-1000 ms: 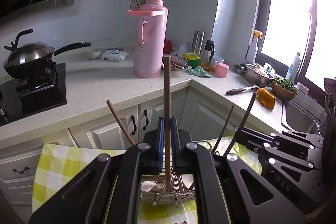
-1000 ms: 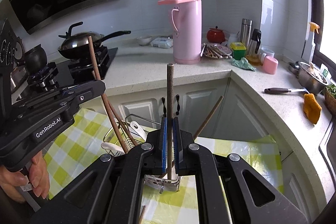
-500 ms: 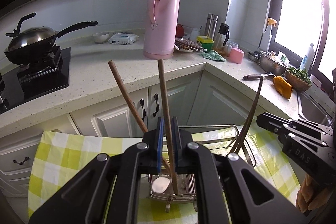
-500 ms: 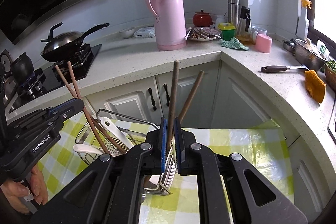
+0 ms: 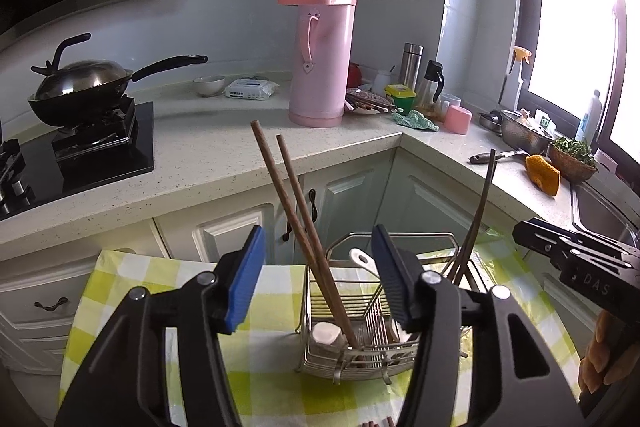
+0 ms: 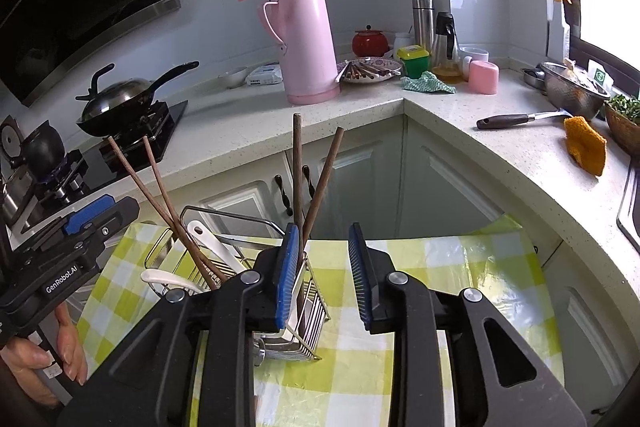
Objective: Organize utensils
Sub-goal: 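Withdraw both open tools from the rack toward the remaining chopsticks, then lower both open tools over the last wooden chopsticks on the cloth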
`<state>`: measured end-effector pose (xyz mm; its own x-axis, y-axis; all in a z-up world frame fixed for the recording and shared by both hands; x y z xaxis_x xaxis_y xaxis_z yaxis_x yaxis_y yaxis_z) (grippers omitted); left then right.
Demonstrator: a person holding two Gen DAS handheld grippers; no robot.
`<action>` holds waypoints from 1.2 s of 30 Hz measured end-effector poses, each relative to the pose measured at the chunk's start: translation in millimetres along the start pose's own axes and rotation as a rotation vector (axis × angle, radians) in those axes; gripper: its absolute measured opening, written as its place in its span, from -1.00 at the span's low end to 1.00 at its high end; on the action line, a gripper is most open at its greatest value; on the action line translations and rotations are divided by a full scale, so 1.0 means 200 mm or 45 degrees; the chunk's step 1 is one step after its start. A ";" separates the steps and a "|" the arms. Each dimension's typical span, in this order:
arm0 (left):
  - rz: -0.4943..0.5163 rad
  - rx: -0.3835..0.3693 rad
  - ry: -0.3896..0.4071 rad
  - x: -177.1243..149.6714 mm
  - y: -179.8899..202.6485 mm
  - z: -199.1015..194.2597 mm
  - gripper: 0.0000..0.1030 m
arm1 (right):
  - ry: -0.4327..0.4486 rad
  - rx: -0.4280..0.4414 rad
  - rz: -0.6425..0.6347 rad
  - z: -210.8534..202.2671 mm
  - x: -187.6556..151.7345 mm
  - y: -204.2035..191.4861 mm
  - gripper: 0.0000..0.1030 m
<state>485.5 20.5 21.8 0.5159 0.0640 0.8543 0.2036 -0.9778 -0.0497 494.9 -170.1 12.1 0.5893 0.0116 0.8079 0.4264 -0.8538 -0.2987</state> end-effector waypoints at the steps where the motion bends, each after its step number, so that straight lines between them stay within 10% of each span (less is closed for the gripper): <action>1: -0.005 0.005 0.006 -0.01 -0.01 -0.02 0.17 | 0.001 0.001 0.000 -0.02 -0.01 0.00 -0.48; 14: 0.027 0.123 0.131 -0.23 -0.18 -0.31 0.88 | 0.066 0.051 -0.018 -0.28 -0.31 -0.13 0.23; 36: -0.065 0.193 -0.030 -1.13 -0.46 -0.52 0.91 | -0.027 0.020 0.043 -0.29 -1.06 -0.22 0.40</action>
<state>264.1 76.3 -112.8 0.5205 0.1192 0.8455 0.3525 -0.9319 -0.0856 312.3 -165.9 -116.4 0.6180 -0.0054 0.7862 0.4167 -0.8457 -0.3334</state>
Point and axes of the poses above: each gripper's, at about its wrist camera, not at the fingertips, and z roughly the way its jaws point, y to its right, x to its top, the point moved 10 cm from there along z, roughly the way its jaws point, and after that the axes turned 15 degrees about x, right-handed, at the moved point
